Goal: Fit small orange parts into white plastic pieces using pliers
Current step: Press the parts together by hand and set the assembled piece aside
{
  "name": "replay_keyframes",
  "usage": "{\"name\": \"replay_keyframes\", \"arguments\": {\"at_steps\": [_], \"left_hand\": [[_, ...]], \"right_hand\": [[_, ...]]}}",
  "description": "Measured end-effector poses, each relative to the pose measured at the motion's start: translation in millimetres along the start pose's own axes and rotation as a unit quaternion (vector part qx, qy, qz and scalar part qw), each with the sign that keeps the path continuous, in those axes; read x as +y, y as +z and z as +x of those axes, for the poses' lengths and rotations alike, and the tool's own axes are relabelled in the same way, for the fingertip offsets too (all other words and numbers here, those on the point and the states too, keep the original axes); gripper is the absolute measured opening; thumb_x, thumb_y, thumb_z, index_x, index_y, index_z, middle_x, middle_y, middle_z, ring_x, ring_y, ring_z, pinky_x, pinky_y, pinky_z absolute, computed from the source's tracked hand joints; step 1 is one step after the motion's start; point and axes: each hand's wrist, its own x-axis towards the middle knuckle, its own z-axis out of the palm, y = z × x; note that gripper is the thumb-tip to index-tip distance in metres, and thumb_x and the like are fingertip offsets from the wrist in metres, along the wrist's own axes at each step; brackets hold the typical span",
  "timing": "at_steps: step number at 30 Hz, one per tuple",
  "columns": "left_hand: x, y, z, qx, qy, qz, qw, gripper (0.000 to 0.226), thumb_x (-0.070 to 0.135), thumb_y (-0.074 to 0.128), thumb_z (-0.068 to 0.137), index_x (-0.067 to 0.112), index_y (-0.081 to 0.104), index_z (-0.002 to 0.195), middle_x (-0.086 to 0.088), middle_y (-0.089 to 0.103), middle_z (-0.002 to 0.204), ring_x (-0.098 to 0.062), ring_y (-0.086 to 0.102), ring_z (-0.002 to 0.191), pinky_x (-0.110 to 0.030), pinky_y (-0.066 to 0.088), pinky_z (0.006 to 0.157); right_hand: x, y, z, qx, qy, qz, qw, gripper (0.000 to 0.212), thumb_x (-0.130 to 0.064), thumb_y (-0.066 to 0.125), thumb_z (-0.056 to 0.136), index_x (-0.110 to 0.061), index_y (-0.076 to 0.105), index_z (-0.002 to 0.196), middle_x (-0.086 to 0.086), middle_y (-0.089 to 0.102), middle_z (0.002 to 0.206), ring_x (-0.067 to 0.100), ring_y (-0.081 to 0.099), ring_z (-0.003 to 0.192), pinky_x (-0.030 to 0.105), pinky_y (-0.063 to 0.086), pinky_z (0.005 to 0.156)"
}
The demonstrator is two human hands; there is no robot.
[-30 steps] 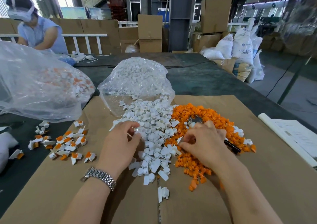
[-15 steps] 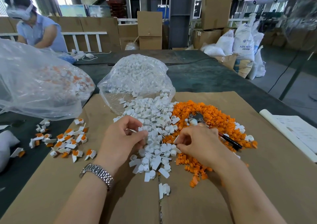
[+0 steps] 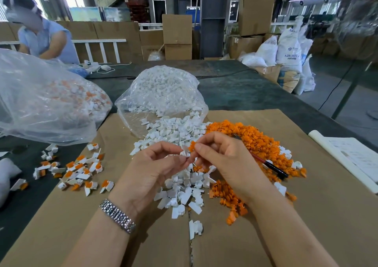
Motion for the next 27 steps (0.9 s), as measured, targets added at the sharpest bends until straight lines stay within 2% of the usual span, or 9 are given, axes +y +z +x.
{"name": "replay_keyframes", "arguments": {"at_steps": [2, 5, 12, 14, 17, 19, 22, 27], "left_hand": [[0, 2, -1, 0.0, 0.018, 0.021, 1.0, 0.022, 0.001, 0.083, 0.063, 0.006, 0.076, 0.083, -0.023, 0.075, 0.097, -0.034, 0.075, 0.096, -0.026, 0.06, 0.076], [-2, 4, 0, 0.018, 0.044, 0.038, 0.998, 0.025, 0.008, 0.087, 0.056, 0.014, 0.078, 0.079, -0.015, 0.074, 0.089, -0.026, 0.073, 0.088, -0.023, 0.058, 0.069], [-3, 5, -1, -0.011, 0.053, -0.022, 0.998, 0.021, 0.0, 0.081, 0.066, -0.001, 0.07, 0.084, -0.024, 0.074, 0.106, -0.034, 0.075, 0.098, -0.031, 0.06, 0.084], [-3, 6, -3, 0.008, 0.08, 0.033, 0.996, 0.03, 0.006, 0.085, 0.061, 0.001, 0.07, 0.086, -0.018, 0.073, 0.108, -0.031, 0.074, 0.1, -0.034, 0.059, 0.089], [-3, 10, -6, 0.027, 0.116, 0.131, 0.984, 0.04, 0.016, 0.088, 0.059, 0.017, 0.075, 0.097, -0.004, 0.072, 0.096, -0.02, 0.071, 0.092, -0.034, 0.06, 0.092], [-4, 10, -7, 0.028, 0.129, 0.16, 0.978, 0.042, 0.01, 0.084, 0.067, 0.023, 0.076, 0.106, 0.002, 0.07, 0.09, -0.014, 0.068, 0.087, -0.031, 0.06, 0.089], [-6, 13, -8, 0.034, 0.169, 0.236, 0.956, 0.035, -0.005, 0.077, 0.081, 0.027, 0.079, 0.097, 0.007, 0.077, 0.095, -0.011, 0.073, 0.094, -0.021, 0.058, 0.081], [-6, 13, -9, 0.058, 0.198, 0.285, 0.936, 0.034, -0.006, 0.073, 0.085, 0.024, 0.08, 0.099, 0.007, 0.078, 0.099, -0.006, 0.072, 0.088, -0.018, 0.056, 0.076]], "right_hand": [[1, 2, 0, 0.003, -0.014, -0.02, 1.0, 0.005, -0.019, 0.067, 0.097, -0.015, 0.071, 0.098, -0.008, 0.071, 0.076, 0.002, 0.062, 0.069, 0.016, 0.051, 0.066], [3, 4, 0, 0.023, -0.028, -0.043, 0.998, 0.004, -0.023, 0.068, 0.097, -0.021, 0.071, 0.095, -0.017, 0.064, 0.072, -0.003, 0.057, 0.067, 0.011, 0.046, 0.065], [0, 6, -1, 0.024, -0.06, -0.092, 0.994, 0.004, -0.024, 0.066, 0.098, -0.022, 0.069, 0.095, -0.016, 0.066, 0.081, -0.003, 0.057, 0.072, 0.012, 0.045, 0.066], [1, 8, -2, 0.027, -0.061, -0.104, 0.992, 0.005, -0.024, 0.066, 0.098, -0.023, 0.067, 0.093, -0.012, 0.062, 0.076, -0.001, 0.052, 0.066, 0.015, 0.044, 0.061], [3, 12, -2, 0.038, -0.058, -0.124, 0.99, 0.009, -0.024, 0.065, 0.098, -0.026, 0.063, 0.089, -0.005, 0.055, 0.069, 0.005, 0.045, 0.061, 0.024, 0.043, 0.056], [4, 15, -2, 0.046, -0.063, -0.127, 0.989, 0.011, -0.023, 0.065, 0.097, -0.026, 0.062, 0.087, -0.009, 0.056, 0.068, 0.003, 0.046, 0.06, 0.022, 0.044, 0.056], [5, 19, -2, 0.055, -0.063, -0.12, 0.989, 0.013, -0.023, 0.066, 0.095, -0.026, 0.06, 0.085, -0.013, 0.056, 0.068, 0.001, 0.047, 0.059, 0.019, 0.044, 0.056], [8, 25, -1, 0.071, -0.074, -0.126, 0.987, 0.015, -0.019, 0.069, 0.093, -0.026, 0.059, 0.084, -0.018, 0.057, 0.069, 0.002, 0.049, 0.06, 0.018, 0.044, 0.058]]}}
